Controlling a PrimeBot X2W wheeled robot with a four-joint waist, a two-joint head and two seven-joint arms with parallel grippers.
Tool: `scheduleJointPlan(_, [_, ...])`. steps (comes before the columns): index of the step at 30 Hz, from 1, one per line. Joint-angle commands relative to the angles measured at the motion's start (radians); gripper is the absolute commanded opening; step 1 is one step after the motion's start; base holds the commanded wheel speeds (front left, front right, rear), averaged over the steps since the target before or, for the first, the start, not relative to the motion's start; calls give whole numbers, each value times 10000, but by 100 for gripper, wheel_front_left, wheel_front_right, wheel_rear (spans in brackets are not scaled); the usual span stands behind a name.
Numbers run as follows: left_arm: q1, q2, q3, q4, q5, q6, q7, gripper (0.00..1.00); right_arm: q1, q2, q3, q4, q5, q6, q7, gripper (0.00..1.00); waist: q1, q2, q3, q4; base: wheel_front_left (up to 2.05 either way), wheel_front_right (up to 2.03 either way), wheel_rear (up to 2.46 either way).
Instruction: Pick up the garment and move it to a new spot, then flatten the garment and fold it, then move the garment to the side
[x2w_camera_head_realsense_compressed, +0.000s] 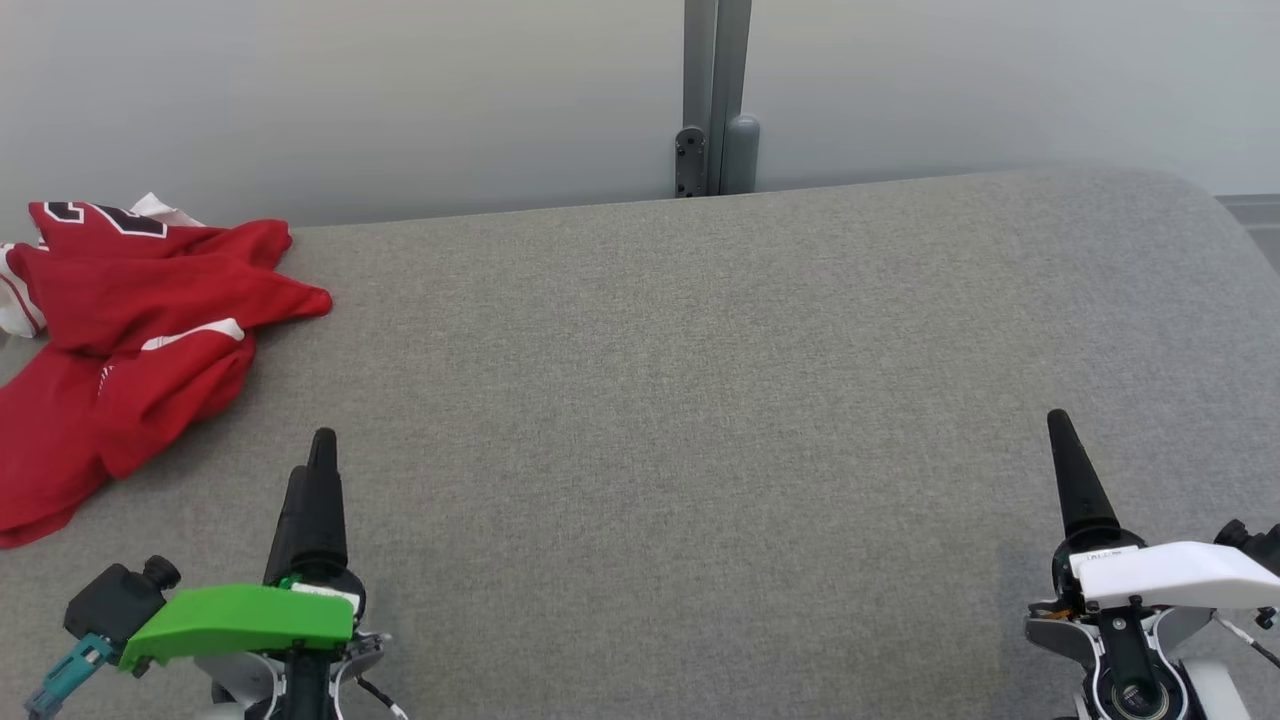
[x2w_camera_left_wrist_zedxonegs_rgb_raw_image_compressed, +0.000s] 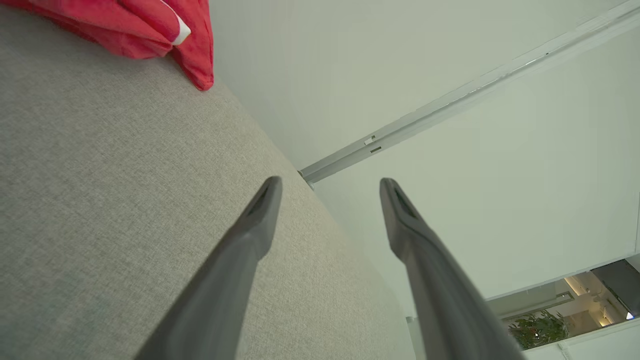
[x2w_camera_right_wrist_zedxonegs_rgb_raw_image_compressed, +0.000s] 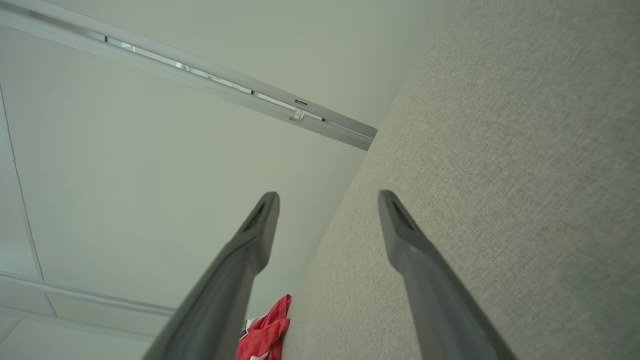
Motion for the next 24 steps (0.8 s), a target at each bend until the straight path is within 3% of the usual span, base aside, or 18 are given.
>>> scheduleJointPlan(1, [-49,63,-85,-267,528,96,-104,100,-39,-72,46,-296,-478,3,-119,100,0,0,3,1,0,0,0])
scheduleJointPlan(11, [73,72,-496,-541,2730,373,-434,100,111,-82,366,-733,-2691,4,-450,100,0,0,25,3,0,0,0])
scheduleJointPlan(24, [250,83,-841,-351,4765,700,-817,100,193,-95,669,-894,-4816,5,-838,100,0,0,84,12,0,0,0])
